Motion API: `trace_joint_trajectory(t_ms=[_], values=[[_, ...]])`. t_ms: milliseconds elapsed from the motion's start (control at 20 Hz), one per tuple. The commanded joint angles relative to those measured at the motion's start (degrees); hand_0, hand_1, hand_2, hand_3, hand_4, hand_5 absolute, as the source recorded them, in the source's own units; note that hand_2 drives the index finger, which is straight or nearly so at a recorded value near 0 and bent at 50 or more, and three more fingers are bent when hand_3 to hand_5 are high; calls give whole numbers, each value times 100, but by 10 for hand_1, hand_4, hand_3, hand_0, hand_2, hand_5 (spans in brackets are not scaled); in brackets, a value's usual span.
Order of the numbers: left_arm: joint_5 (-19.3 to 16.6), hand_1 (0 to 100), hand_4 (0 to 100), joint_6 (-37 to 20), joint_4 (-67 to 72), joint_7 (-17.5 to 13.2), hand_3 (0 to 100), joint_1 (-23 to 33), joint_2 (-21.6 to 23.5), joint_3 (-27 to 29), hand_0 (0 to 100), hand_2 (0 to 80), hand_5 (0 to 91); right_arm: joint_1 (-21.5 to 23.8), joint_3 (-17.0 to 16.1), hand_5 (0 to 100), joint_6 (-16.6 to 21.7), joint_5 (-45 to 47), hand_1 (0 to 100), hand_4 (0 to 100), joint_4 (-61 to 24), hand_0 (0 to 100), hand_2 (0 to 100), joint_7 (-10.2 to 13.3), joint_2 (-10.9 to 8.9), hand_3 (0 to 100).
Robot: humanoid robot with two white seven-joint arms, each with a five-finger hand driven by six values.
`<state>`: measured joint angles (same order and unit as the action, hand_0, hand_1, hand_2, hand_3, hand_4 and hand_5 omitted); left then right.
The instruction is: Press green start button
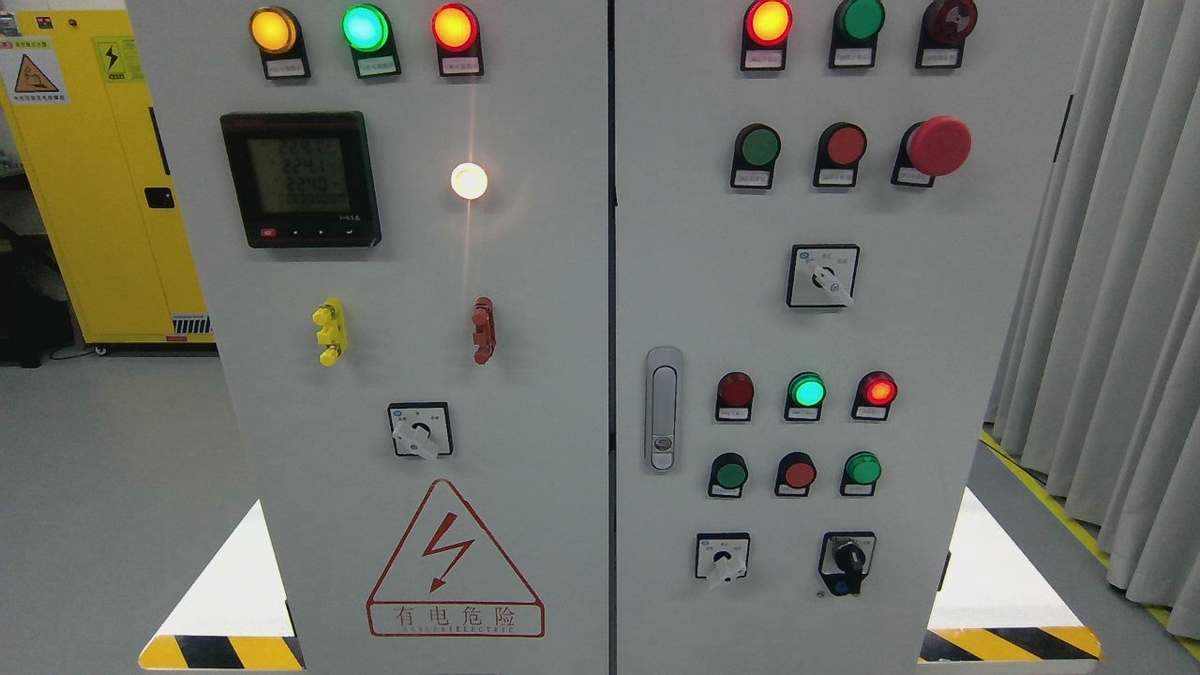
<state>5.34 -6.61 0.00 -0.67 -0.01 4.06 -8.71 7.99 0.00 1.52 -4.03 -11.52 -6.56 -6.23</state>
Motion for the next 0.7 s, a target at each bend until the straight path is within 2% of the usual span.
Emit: trace_joint_trajectory(t_ms=[0,400,550,650], values=[[-6,556,0,2,-105,-4,0,-87,69,0,120,0,0,-8,-26,0,-3,-1,299,0,0,148,0,23,-1,0],[2,556,0,2,-105,-4,0,-96,60,-8,120,0,0,-8,-26,0,-3,-1,301,0,-26,147,0,50,-1,0],[2,556,0,2,-123,-4,0,-87,25,-8,120,0,0,-8,-96,0,111,34,301,0,-270,147,0,-160,-115,0],[2,556,0,2,-132,-4,0,-96,7,-8,120,0,0,62,-132,0,155,34,304,0,-954,149,0,-293,-98,0]])
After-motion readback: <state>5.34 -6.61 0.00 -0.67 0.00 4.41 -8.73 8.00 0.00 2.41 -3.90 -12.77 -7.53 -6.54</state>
